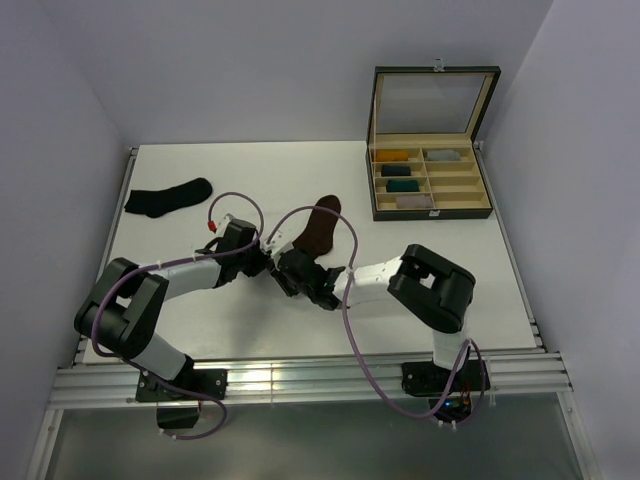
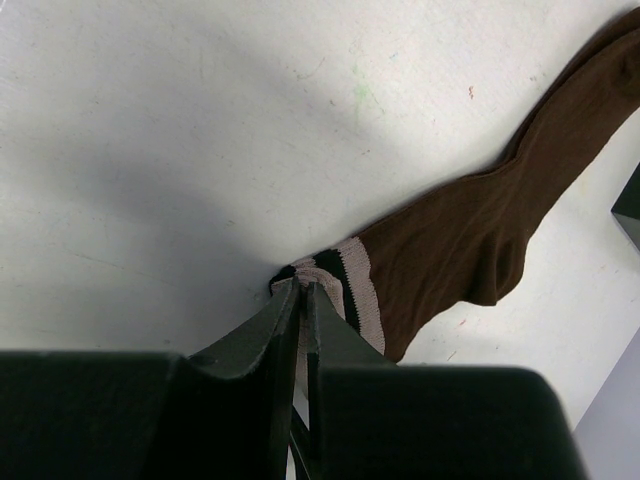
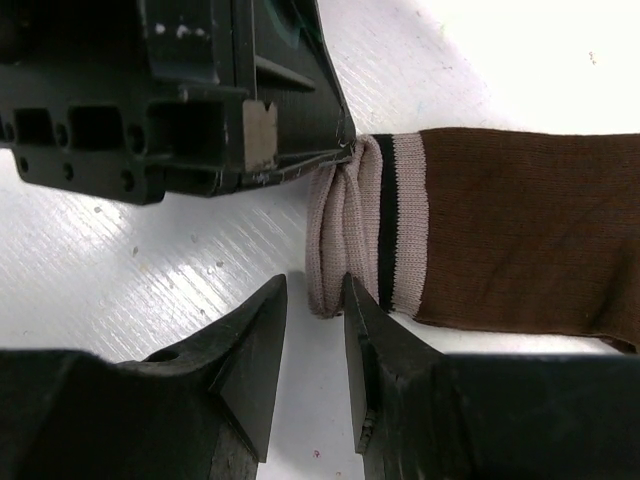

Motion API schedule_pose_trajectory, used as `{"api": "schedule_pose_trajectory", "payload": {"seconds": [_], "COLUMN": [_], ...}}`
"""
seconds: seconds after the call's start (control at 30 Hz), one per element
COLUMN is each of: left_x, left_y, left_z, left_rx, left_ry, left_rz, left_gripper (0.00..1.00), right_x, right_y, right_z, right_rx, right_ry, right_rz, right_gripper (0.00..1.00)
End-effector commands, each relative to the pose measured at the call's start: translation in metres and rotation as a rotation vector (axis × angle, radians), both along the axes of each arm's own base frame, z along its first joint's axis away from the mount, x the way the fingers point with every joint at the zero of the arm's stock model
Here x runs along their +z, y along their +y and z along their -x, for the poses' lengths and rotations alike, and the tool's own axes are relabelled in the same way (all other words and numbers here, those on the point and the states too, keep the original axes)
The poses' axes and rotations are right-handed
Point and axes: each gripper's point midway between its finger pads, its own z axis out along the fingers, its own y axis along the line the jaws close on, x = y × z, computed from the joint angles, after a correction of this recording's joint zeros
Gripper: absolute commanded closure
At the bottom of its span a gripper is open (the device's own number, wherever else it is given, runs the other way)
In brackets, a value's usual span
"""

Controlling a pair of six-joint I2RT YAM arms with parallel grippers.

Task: Roll the socks
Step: Roll the sock at the center of the board.

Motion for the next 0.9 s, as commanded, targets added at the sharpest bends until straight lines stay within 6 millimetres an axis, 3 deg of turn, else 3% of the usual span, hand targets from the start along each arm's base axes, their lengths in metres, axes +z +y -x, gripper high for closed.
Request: {"api": "schedule_pose_trajectory", "payload": {"seconds": [0.0, 0.17, 0.27, 0.47, 0.5, 0.6, 0.7, 0.87], "left_x": [-0.02, -0.018, -0.015, -0.007, -0.005, -0.001, 0.005, 0.018], "left_y": [0.016, 0.019, 0.019, 0.019, 0.02, 0.021, 0.022, 0.031], "left_z": [0.016, 0.017, 0.016, 0.013, 0.012, 0.011, 0.009, 0.007], "left_rx": [-0.008, -0.003, 0.001, 0.017, 0.023, 0.04, 0.063, 0.122], "left_ry": [0.078, 0.075, 0.067, 0.048, 0.041, 0.027, 0.005, -0.038], "left_rz": [-0.099, -0.115, -0.109, -0.098, -0.098, -0.085, -0.071, -0.059], "left_gripper": [0.87, 0.87, 0.87, 0.86, 0.86, 0.84, 0.73, 0.59], "right_x": [-0.027, -0.041, -0.047, -0.056, -0.057, -0.047, -0.034, -0.008], "right_y": [-0.015, -0.017, -0.018, -0.02, -0.023, -0.017, -0.016, -0.004], "right_z": [0.003, 0.004, 0.005, 0.005, 0.011, 0.017, 0.027, 0.025], "right_rx": [-0.041, -0.058, -0.065, -0.072, -0.072, -0.053, -0.048, -0.011], "right_ry": [0.066, 0.111, 0.155, 0.276, 0.32, 0.452, 0.632, 0.846], "right_rz": [0.094, 0.132, 0.15, 0.146, 0.146, 0.031, -0.117, -0.374], "right_gripper": [0.63, 0.63, 0.71, 1.0, 1.0, 1.0, 1.0, 1.0]}}
